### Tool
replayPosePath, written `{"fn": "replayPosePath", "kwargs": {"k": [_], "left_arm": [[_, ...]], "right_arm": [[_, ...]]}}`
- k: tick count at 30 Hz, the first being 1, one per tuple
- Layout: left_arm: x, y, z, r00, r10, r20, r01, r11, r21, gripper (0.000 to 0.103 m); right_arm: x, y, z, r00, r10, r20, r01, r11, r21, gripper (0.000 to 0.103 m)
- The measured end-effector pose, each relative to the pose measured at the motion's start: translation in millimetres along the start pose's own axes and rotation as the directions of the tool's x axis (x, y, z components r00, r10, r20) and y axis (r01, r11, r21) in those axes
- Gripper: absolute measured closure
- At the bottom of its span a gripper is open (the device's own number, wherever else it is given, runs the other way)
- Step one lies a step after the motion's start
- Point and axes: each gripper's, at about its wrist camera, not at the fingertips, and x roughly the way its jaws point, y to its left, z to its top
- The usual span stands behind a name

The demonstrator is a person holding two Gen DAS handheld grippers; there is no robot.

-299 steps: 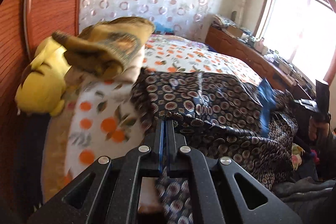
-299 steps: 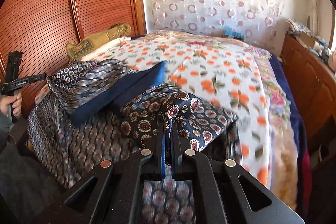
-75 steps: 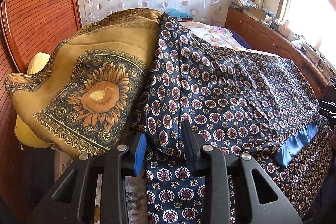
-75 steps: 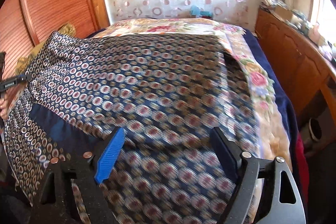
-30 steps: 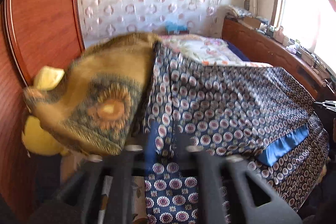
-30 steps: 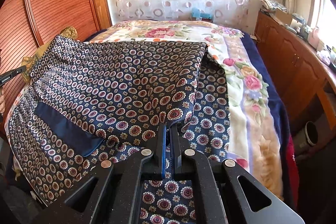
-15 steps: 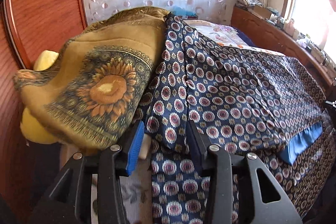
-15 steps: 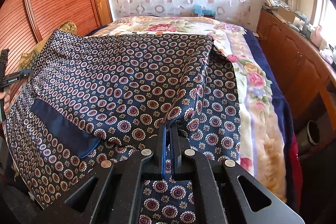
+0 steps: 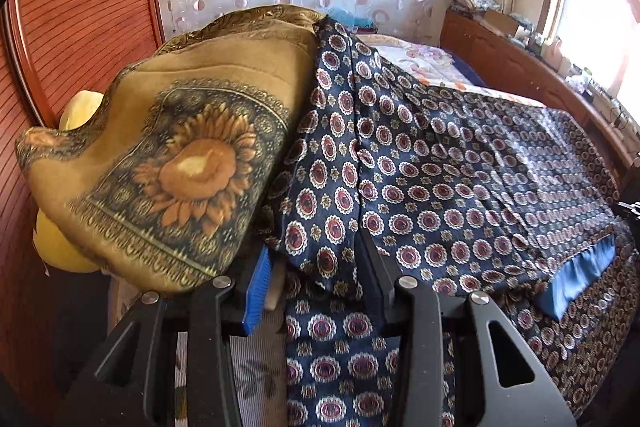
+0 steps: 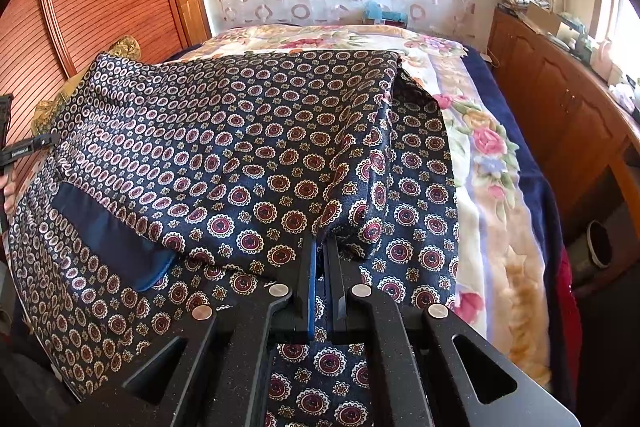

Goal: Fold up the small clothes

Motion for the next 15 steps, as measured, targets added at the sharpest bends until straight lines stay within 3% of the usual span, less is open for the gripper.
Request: {"fn": "replayPosePath", "kwargs": {"k": [1,5,10,15], "left_arm": [[0,-1,1,1.000,0.002,0.003,-0.002,1.000,0.002,0.063],[-8,-5,5,0.999,0.000,0.050,-0.001,1.000,0.015,0.098],[-20,-18,11,0.995,0.017,0.097,-0.024,0.998,0.066,0.101],[-48,-28,12,0.988,-0.025,0.150,0.014,0.997,0.080,0.102]], "right_arm": [[0,0,0,1.000,-0.001,-0.001,0.001,1.000,-0.001,0.100],[0,-2,0,1.000,0.004,0.003,-0.004,1.000,-0.001,0.100],[-4,-3,-1,1.000,0.011,0.023,-0.011,1.000,0.003,0.100],[-15,-1,-2,0.998,-0.003,0.064,0.003,1.000,0.006,0.101]]}}
